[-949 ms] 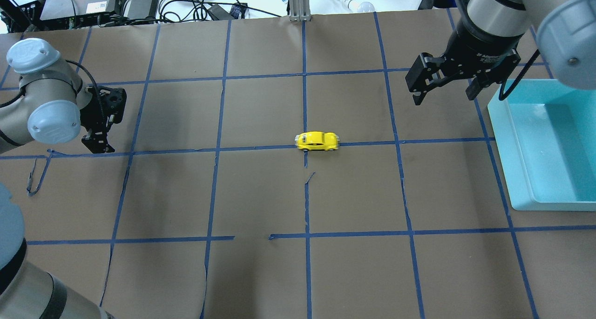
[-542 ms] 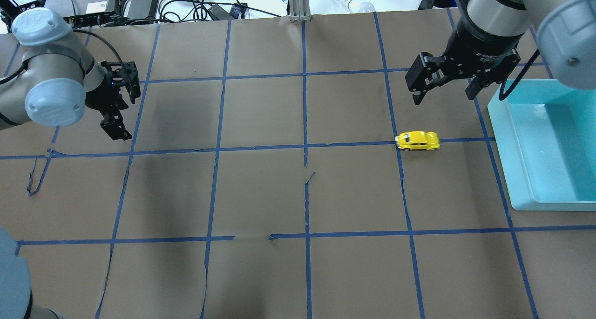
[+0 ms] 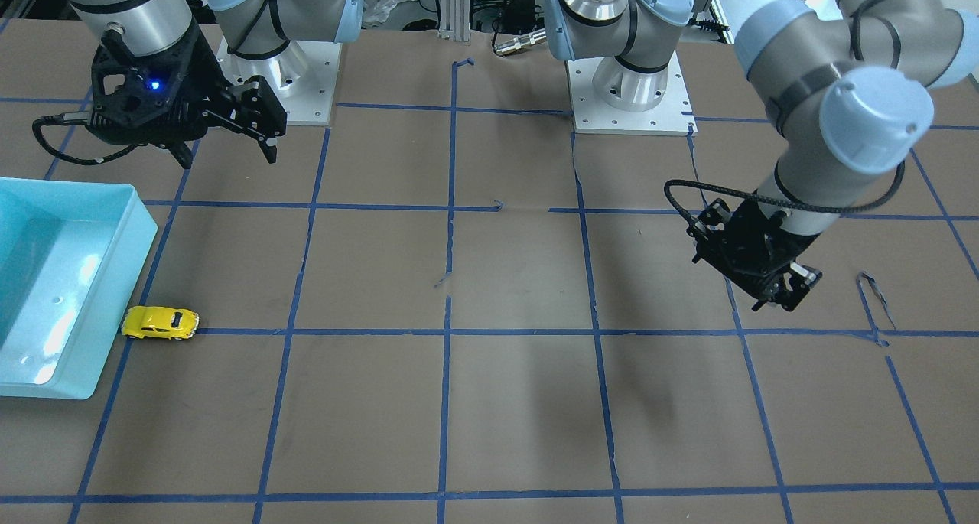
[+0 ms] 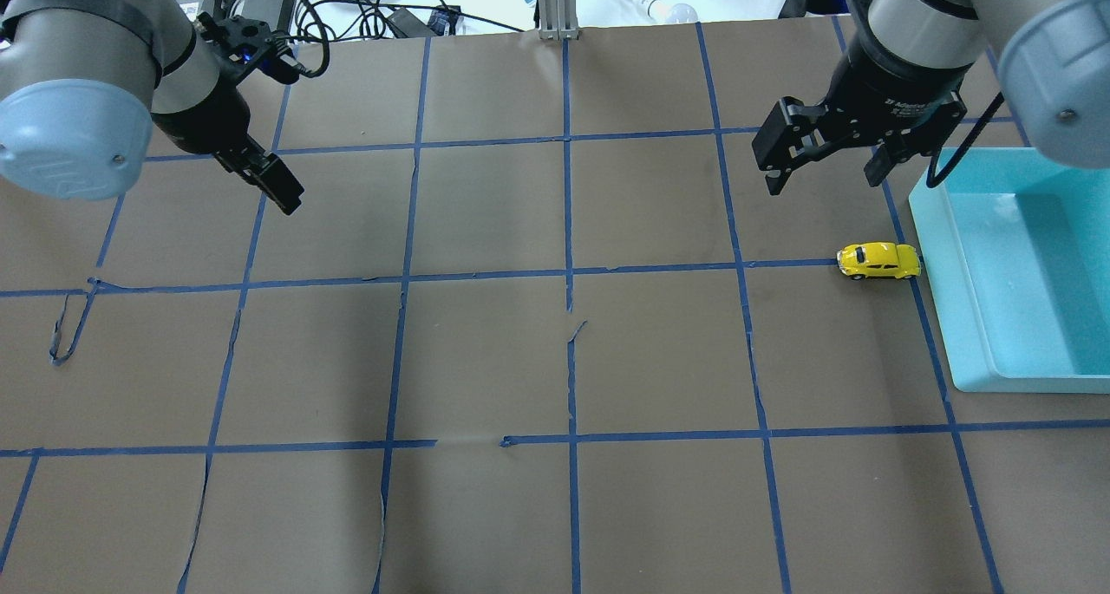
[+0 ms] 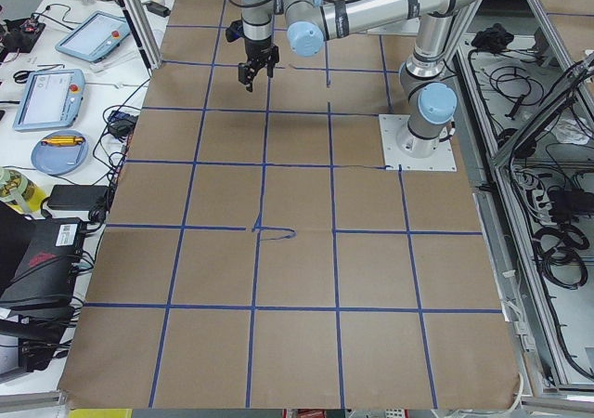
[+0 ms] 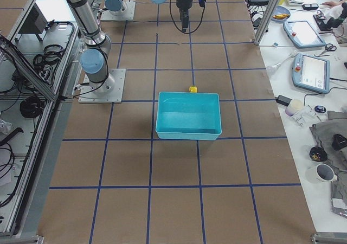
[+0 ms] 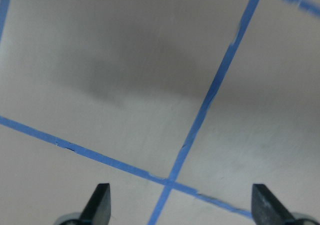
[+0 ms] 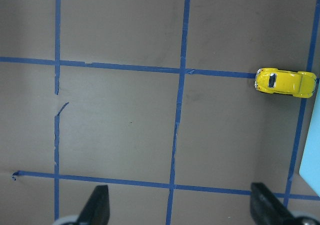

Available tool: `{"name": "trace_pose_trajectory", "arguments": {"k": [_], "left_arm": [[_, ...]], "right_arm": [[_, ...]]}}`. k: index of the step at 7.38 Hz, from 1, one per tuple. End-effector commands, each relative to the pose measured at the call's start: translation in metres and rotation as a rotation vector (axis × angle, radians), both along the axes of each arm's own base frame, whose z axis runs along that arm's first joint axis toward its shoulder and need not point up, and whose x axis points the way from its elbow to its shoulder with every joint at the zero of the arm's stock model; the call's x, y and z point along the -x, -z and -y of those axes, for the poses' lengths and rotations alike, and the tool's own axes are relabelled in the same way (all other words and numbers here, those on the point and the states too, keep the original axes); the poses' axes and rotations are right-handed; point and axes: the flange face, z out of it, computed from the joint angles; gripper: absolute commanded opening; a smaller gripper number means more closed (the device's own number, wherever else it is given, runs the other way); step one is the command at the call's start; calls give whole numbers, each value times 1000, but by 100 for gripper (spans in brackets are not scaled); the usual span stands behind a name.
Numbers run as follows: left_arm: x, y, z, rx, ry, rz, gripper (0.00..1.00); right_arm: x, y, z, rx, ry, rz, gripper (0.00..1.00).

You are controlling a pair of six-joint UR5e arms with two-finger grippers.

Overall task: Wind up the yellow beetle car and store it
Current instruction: 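Lower the right gripper over the car beside the blue bin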

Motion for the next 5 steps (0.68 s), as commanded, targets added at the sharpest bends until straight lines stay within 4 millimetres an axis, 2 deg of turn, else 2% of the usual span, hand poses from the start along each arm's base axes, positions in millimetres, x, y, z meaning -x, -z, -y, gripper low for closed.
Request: {"name": "trace_pose_trajectory", "arguments": {"k": [1, 2, 3, 4, 5], "left_arm": [[23, -53, -40, 4, -349, -39, 100], [34, -71, -54, 24, -383, -58, 100], [39, -79, -68, 19, -402, -63, 100], [45, -83, -73, 22, -429, -89, 100], [57, -88, -74, 28, -431, -108, 100]], "right_arm": [[5, 6, 2, -23, -40, -2, 100], [12, 9, 5, -23, -98, -4, 100], [30, 23, 10, -39, -85, 13, 100], [59, 35, 17, -42, -91, 20, 100], [87, 63, 34, -22, -163, 20, 100]]}}
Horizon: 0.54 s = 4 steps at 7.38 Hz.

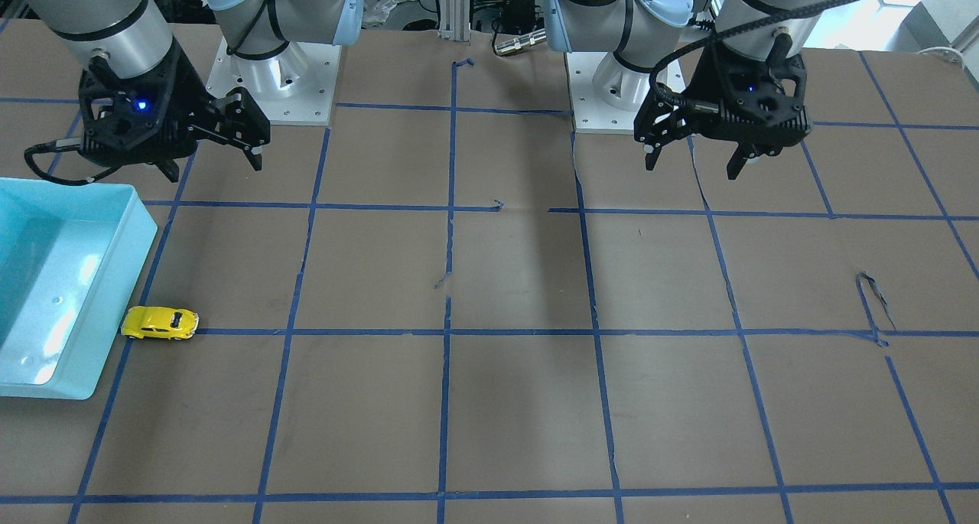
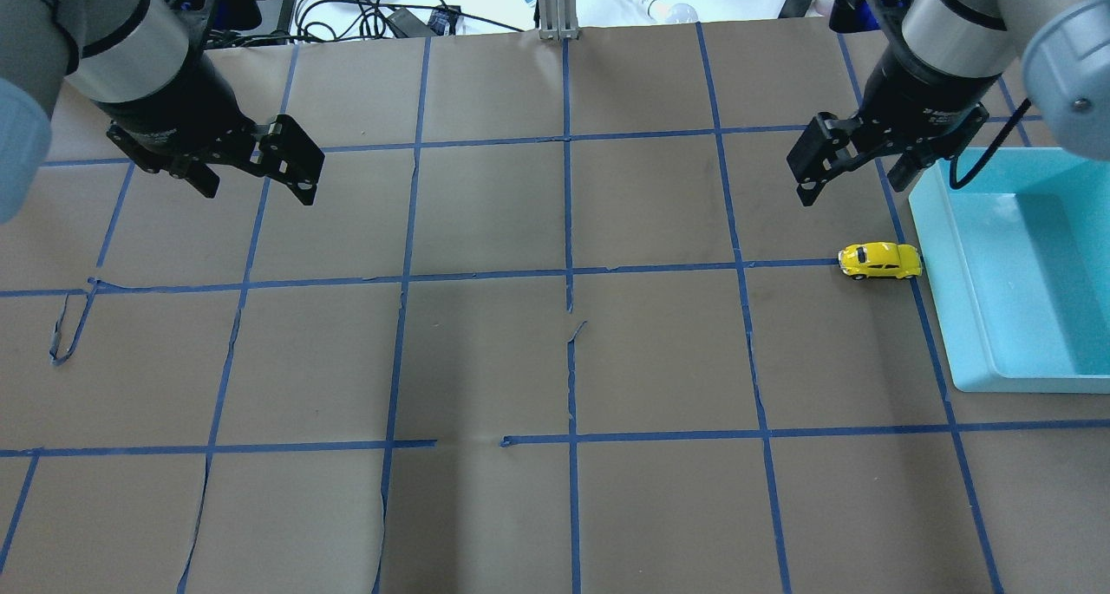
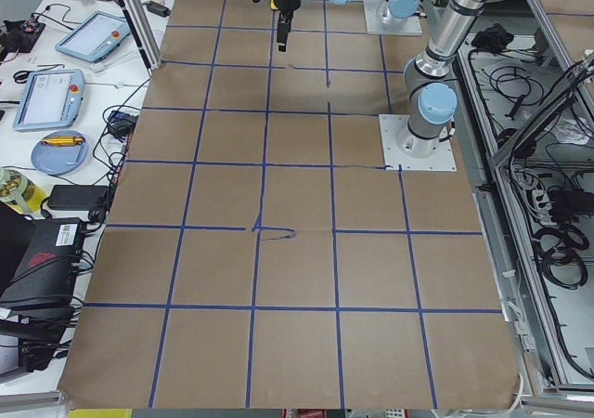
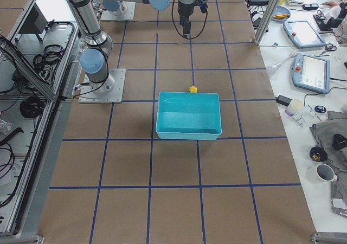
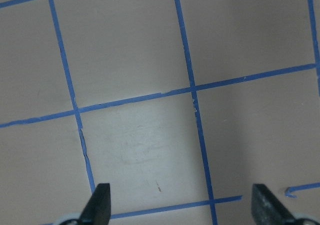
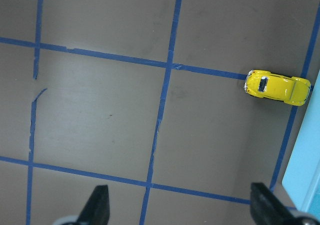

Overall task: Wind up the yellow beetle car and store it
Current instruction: 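Lower the right gripper over the car beside the blue bin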

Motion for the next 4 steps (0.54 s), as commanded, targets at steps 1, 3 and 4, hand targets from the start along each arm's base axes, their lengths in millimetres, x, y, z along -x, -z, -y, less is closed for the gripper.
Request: {"name": "trace_pose_trajectory", "arguments": {"k": [1, 3, 4], "left_arm": [[20, -14, -1, 18, -46, -30, 100], [25, -15, -3, 6, -36, -27, 100], [24, -18, -5, 12, -24, -23, 100]], "right_arm": [[45, 53, 20, 26, -170, -5, 100], [47, 99, 9, 50, -294, -35, 100], [51, 125, 11, 85, -387, -95, 100]]}}
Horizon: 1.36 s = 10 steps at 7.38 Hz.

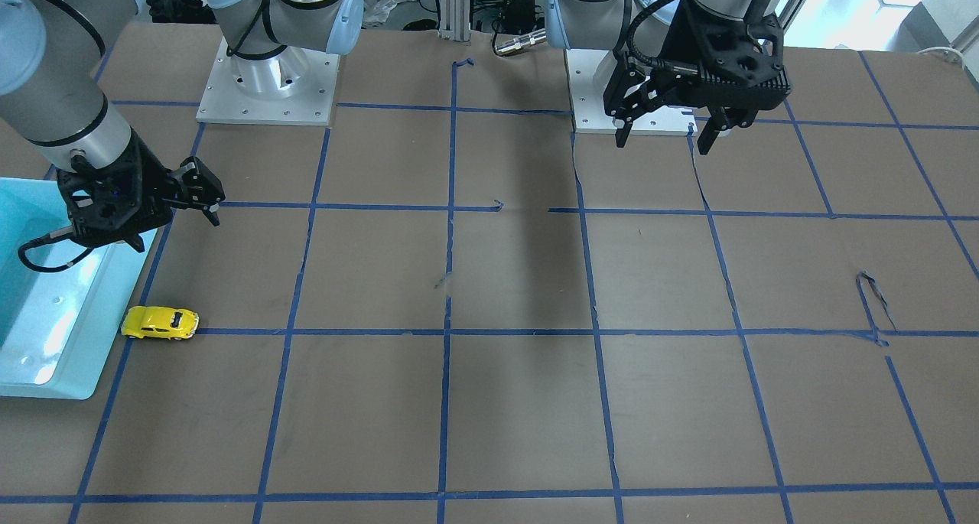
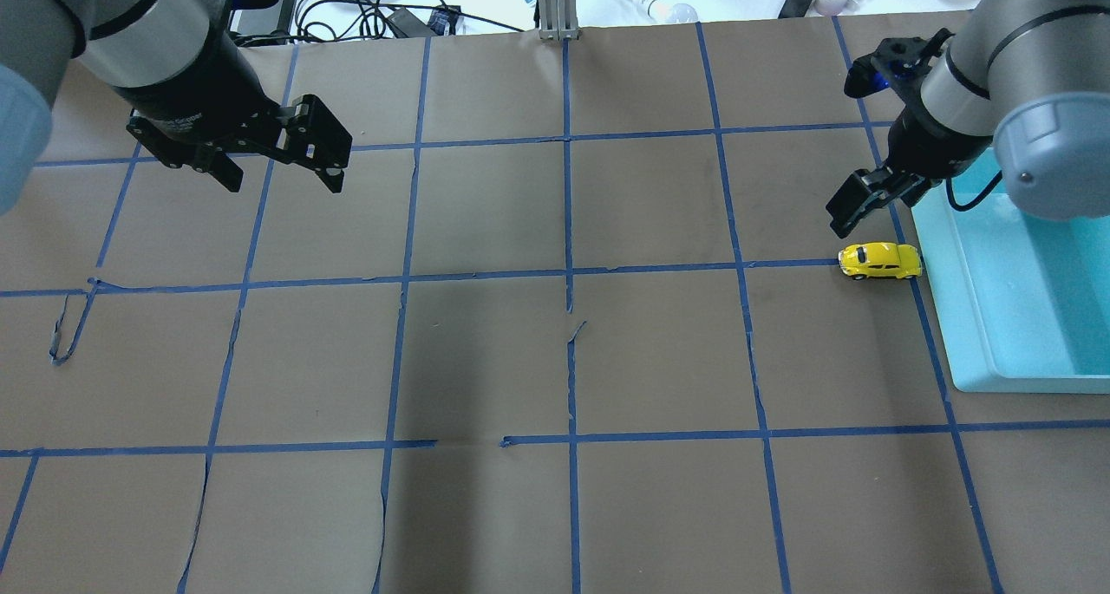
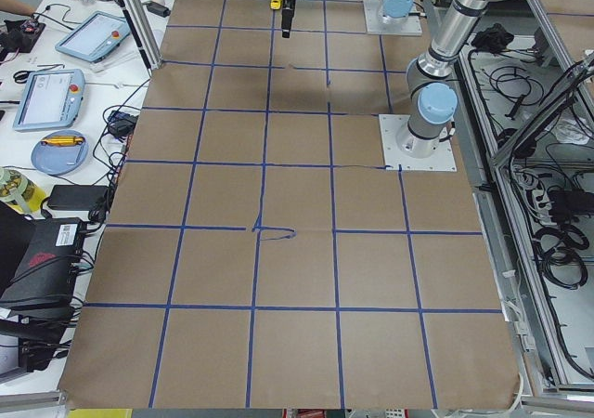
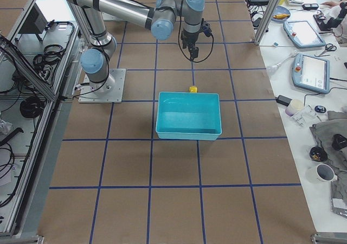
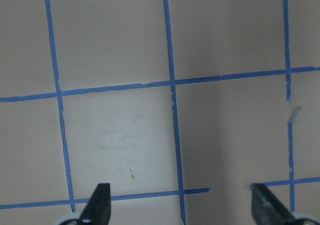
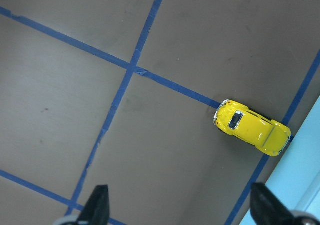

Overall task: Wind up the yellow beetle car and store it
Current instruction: 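Lower the right gripper over the car beside the blue bin, then close the right gripper on the yellow car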

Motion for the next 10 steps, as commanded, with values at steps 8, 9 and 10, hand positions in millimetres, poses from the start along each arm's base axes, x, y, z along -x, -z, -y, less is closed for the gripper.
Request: {"name": "trace_pose_trajectory", "arguments": {"k": [8, 9, 10], "left_arm": [[-1, -7, -4, 14, 56, 1, 100], [0, -7, -5, 14, 58, 0, 100], [-1, -6, -5, 13, 57, 1, 100]], "right_arm": [[27, 127, 20, -41, -732, -220, 100], [27, 132, 22, -38, -732, -218, 100], [29, 139, 26, -37, -734, -226, 100]]}}
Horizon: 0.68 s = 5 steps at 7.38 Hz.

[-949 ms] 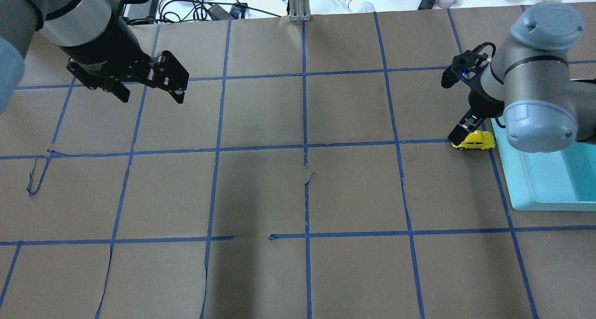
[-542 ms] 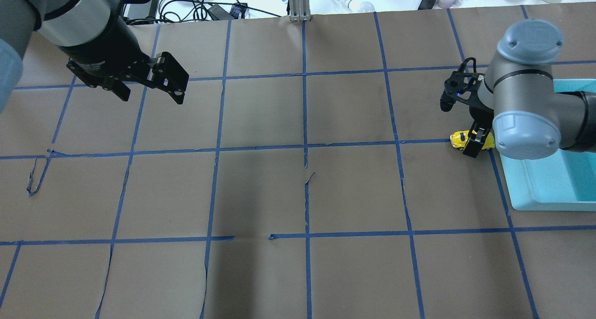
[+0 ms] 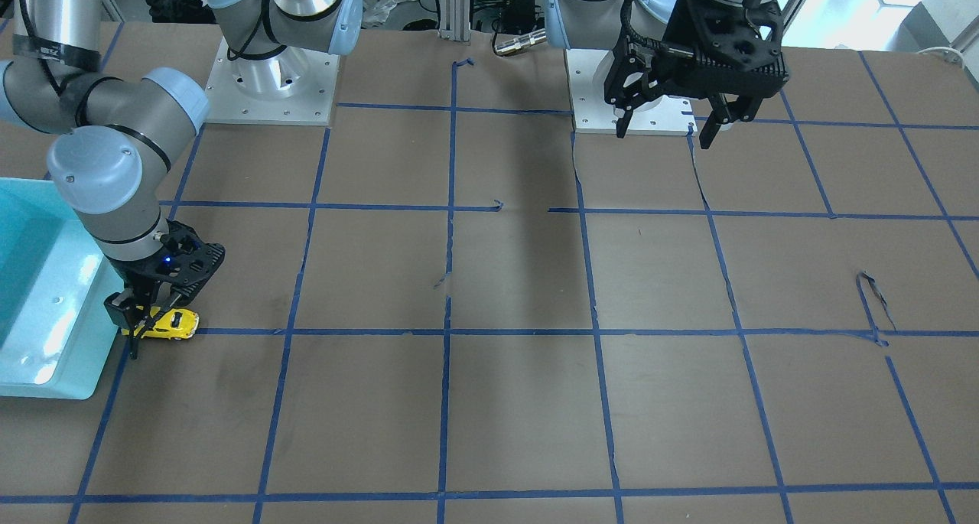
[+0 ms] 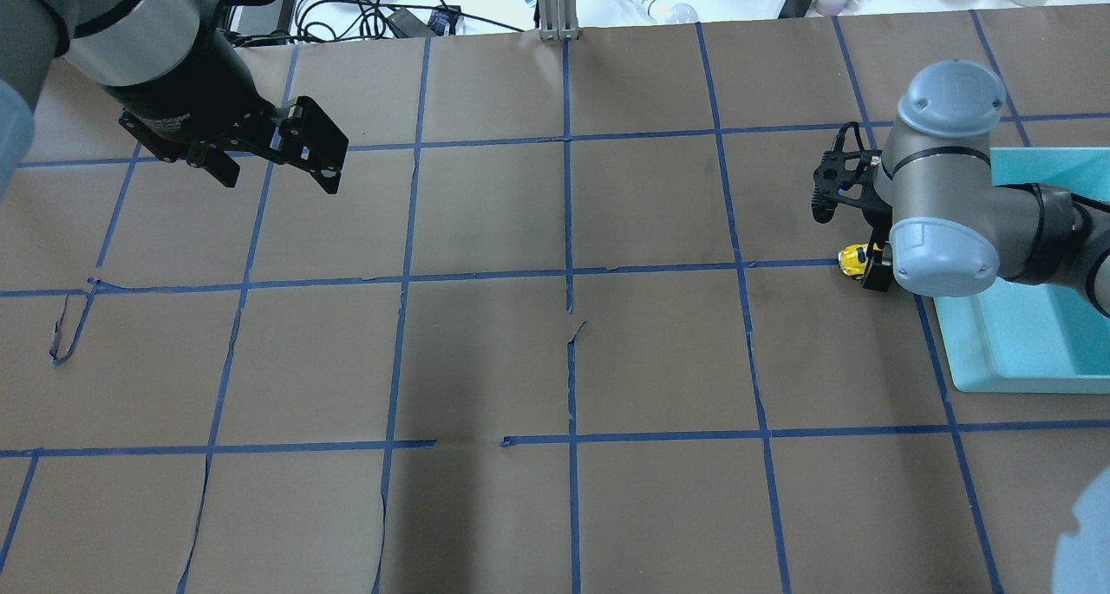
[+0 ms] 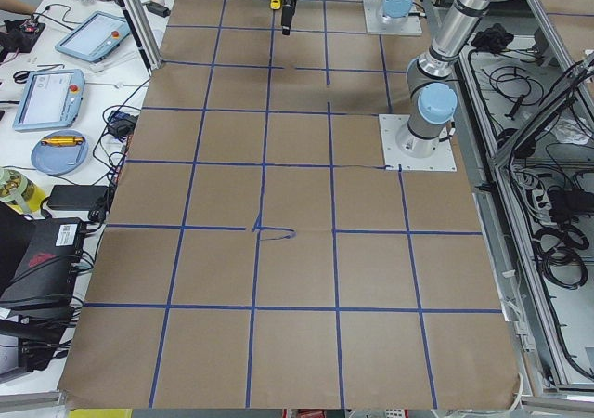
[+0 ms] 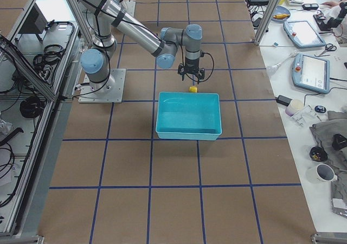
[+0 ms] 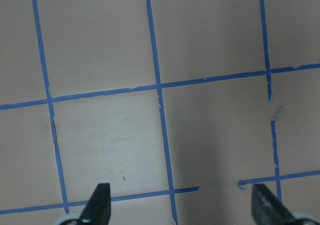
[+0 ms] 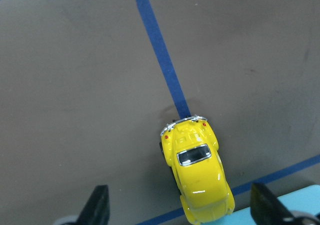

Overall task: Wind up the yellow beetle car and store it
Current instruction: 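Close the right gripper on the yellow car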

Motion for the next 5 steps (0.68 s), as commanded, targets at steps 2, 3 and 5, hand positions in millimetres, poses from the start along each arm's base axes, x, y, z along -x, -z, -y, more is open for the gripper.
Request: {"name": "trace_pose_trajectory", "arguments": {"k": [2, 3, 5], "left_arm": [[-1, 0, -1, 1, 8, 1, 100], [0, 0, -1, 1, 14, 0, 100], [0, -1, -1, 3, 13, 0, 100]], "right_arm": [[17, 27, 7, -30, -12, -1, 100], [17, 35, 7, -44, -14, 4, 100], [18, 46, 10, -63, -19, 13, 100]]}}
